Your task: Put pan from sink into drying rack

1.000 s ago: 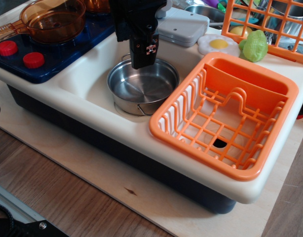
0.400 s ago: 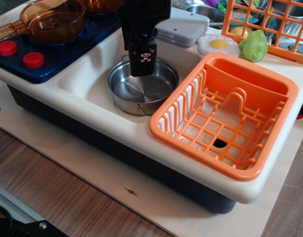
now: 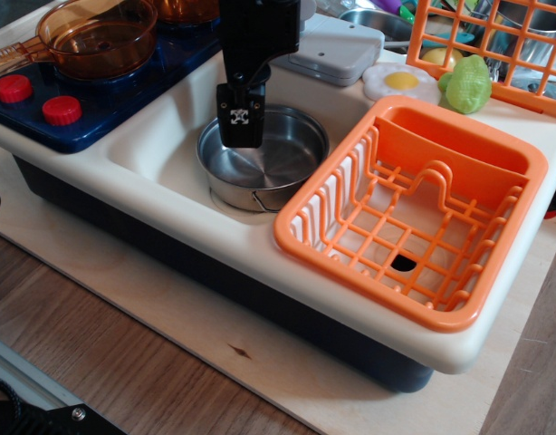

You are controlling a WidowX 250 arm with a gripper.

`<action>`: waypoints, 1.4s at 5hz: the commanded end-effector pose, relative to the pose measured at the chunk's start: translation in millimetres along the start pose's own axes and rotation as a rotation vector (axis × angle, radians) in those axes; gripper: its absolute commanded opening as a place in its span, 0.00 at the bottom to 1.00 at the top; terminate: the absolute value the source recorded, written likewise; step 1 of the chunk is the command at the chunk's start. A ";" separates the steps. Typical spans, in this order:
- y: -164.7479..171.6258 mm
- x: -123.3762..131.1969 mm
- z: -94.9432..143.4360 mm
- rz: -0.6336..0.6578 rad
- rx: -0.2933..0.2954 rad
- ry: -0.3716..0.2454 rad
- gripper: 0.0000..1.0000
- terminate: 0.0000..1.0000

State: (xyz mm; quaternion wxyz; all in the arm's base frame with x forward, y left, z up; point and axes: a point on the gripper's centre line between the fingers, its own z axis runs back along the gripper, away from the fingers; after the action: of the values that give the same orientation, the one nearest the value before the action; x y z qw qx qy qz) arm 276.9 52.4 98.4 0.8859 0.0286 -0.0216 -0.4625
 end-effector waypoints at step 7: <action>-7.0 -17.5 -31.9 -0.054 0.035 -0.132 0.00 0.00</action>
State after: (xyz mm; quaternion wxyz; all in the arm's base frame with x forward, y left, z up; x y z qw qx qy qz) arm 253.7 44.7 63.1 0.8673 -0.0072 -0.0462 -0.4955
